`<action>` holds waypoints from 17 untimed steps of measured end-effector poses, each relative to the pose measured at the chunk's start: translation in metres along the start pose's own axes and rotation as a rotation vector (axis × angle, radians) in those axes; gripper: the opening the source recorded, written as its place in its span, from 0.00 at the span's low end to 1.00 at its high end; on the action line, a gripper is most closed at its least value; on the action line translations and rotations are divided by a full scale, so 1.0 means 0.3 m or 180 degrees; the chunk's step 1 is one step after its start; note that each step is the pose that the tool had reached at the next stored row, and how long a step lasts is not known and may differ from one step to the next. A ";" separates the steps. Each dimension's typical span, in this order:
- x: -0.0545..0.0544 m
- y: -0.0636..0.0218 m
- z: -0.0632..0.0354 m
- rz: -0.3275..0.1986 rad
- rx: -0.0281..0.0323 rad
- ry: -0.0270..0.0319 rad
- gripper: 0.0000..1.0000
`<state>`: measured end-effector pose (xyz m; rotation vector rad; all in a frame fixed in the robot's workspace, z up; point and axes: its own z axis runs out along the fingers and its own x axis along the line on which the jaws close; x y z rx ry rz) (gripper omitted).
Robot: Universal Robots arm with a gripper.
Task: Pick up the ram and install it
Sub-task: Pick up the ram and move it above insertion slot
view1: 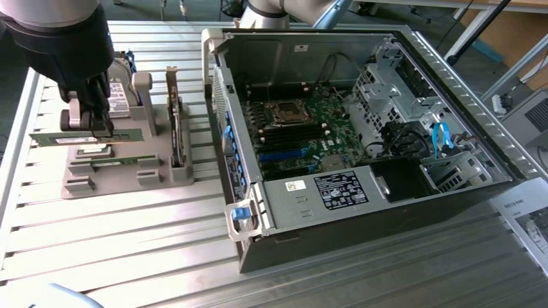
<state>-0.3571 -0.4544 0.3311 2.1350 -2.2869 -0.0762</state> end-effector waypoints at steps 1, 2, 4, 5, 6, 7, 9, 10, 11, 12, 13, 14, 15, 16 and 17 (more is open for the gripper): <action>0.000 0.000 -0.005 0.0000 0.0000 0.0000 0.12; 0.000 0.000 -0.011 0.0000 0.0000 0.0000 0.12; 0.000 0.001 -0.021 0.0000 0.0000 0.0000 0.12; -0.001 0.001 -0.031 0.0000 0.0000 0.0000 0.12; -0.001 0.002 -0.038 0.0000 0.0000 0.0000 0.12; -0.001 0.002 -0.042 0.0000 0.0000 0.0000 0.12; -0.001 0.002 -0.053 0.0000 0.0000 0.0000 0.12; -0.001 0.003 -0.058 0.0000 0.0000 0.0000 0.12; -0.002 0.003 -0.063 0.0000 0.0000 0.0000 0.12; -0.002 0.003 -0.068 0.0000 0.0000 0.0000 0.12; -0.002 0.003 -0.073 0.0000 0.0000 0.0000 0.12; -0.002 0.003 -0.078 0.0000 0.0000 0.0000 0.12; -0.002 0.004 -0.084 0.0000 0.0000 0.0000 0.12; -0.002 0.004 -0.089 0.0000 0.0000 0.0000 0.12; -0.002 0.004 -0.095 0.0000 0.0000 0.0000 0.12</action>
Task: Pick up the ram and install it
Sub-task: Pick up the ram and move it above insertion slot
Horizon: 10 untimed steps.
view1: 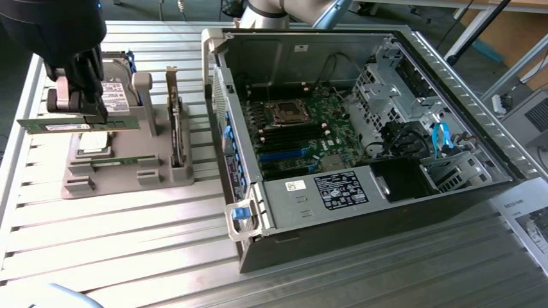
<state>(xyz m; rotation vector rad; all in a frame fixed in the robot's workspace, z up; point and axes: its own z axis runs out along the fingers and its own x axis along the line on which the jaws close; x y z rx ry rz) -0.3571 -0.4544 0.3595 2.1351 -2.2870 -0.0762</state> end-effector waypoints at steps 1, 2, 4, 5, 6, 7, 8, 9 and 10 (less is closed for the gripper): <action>0.000 0.000 -0.007 0.0000 0.0000 0.0000 0.12; 0.000 0.000 -0.012 0.0000 0.0000 0.0000 0.12; 0.000 0.001 -0.022 0.0000 0.0000 0.0000 0.12; -0.001 0.001 -0.027 0.0000 0.0000 0.0000 0.12; -0.001 0.001 -0.033 0.0000 0.0000 0.0000 0.12; -0.001 0.002 -0.038 0.0000 0.0000 0.0000 0.12; -0.001 0.002 -0.043 0.0000 0.0000 0.0000 0.12; -0.001 0.002 -0.048 0.0000 0.0000 0.0000 0.12; -0.001 0.002 -0.053 0.0000 0.0000 0.0000 0.12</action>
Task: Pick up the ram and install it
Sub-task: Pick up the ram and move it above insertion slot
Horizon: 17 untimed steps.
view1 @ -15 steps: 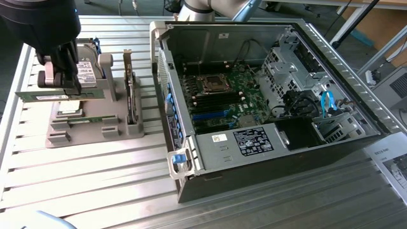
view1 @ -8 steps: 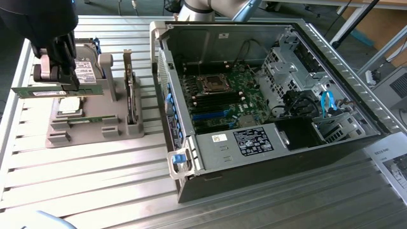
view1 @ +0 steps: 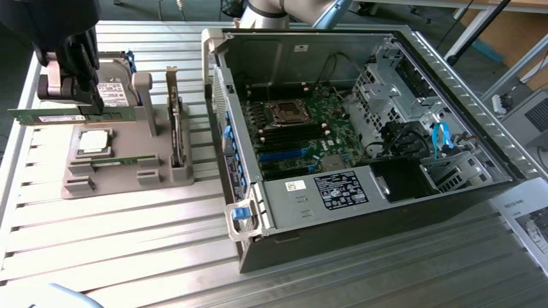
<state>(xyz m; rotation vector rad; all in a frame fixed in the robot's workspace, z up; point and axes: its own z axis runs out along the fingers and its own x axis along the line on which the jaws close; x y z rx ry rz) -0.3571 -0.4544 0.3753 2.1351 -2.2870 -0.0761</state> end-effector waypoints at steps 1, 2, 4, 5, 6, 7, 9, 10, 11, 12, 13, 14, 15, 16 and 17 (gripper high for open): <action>0.000 0.000 -0.005 0.0000 0.0000 0.0000 0.12; 0.000 0.000 -0.010 0.0000 0.0000 0.0000 0.12; -0.001 0.001 -0.020 0.0000 -0.0001 0.0000 0.12; -0.001 0.001 -0.025 0.0000 0.0000 0.0000 0.12; -0.001 0.001 -0.029 0.0000 0.0000 0.0000 0.12; -0.001 0.001 -0.033 0.0000 0.0000 0.0000 0.12; -0.001 0.002 -0.043 0.0000 -0.0001 0.0000 0.12; -0.001 0.002 -0.047 0.0000 0.0000 0.0000 0.12; -0.001 0.002 -0.051 0.0000 -0.0001 0.0000 0.12; -0.001 0.002 -0.055 0.0000 0.0000 0.0000 0.12; -0.001 0.003 -0.059 0.0000 0.0000 0.0000 0.12; -0.001 0.003 -0.062 0.0000 0.0000 0.0000 0.12; -0.001 0.003 -0.064 0.0000 0.0000 0.0000 0.12; -0.001 0.003 -0.065 0.0000 0.0000 0.0000 0.12; -0.002 0.003 -0.067 0.0000 0.0000 0.0000 0.12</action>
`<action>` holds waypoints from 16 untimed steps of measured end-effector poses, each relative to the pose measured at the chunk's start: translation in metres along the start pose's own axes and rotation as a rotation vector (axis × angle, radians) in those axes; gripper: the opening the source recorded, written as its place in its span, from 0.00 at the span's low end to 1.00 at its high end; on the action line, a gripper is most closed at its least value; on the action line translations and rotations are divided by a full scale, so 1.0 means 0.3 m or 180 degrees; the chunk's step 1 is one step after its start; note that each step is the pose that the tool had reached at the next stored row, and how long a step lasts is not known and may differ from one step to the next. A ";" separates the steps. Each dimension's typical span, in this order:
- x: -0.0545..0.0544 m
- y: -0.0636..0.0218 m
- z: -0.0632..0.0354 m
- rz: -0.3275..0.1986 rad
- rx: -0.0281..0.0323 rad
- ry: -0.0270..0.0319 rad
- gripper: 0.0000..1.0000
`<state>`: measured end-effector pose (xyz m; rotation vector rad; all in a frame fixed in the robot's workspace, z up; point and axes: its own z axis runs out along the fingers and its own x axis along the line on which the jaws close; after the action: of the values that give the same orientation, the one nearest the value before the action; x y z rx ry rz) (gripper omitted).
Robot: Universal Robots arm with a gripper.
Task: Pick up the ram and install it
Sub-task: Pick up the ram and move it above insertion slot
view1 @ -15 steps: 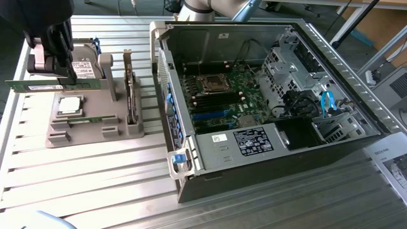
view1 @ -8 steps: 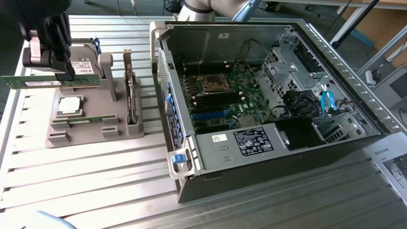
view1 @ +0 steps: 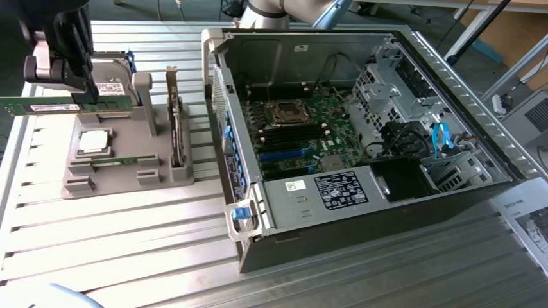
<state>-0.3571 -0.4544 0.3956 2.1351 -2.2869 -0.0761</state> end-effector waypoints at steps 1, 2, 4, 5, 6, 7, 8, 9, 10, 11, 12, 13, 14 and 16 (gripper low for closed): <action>0.000 0.000 -0.002 0.0000 0.0000 0.0000 0.12; 0.000 0.000 -0.002 0.0000 0.0000 0.0000 0.12; 0.000 0.000 -0.002 0.0000 0.0001 -0.0001 0.12; 0.000 0.000 -0.003 0.0000 0.0000 0.0000 0.12; 0.000 0.000 -0.003 0.0000 0.0000 0.0000 0.12; 0.000 0.000 -0.003 0.0000 0.0000 0.0000 0.12; 0.000 0.000 -0.004 0.0000 0.0000 0.0000 0.12; 0.000 0.000 -0.006 0.0000 -0.0001 0.0000 0.12; 0.000 0.000 -0.007 0.0000 0.0000 0.0000 0.12; 0.000 0.000 -0.008 0.0000 0.0000 0.0000 0.12; 0.000 0.001 -0.009 0.0000 0.0000 0.0000 0.12; 0.000 0.001 -0.011 0.0000 0.0000 0.0000 0.12; 0.000 0.001 -0.012 0.0000 0.0000 0.0000 0.12; 0.000 0.001 -0.013 0.0000 0.0000 0.0000 0.12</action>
<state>-0.3571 -0.4544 0.3996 2.1352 -2.2870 -0.0762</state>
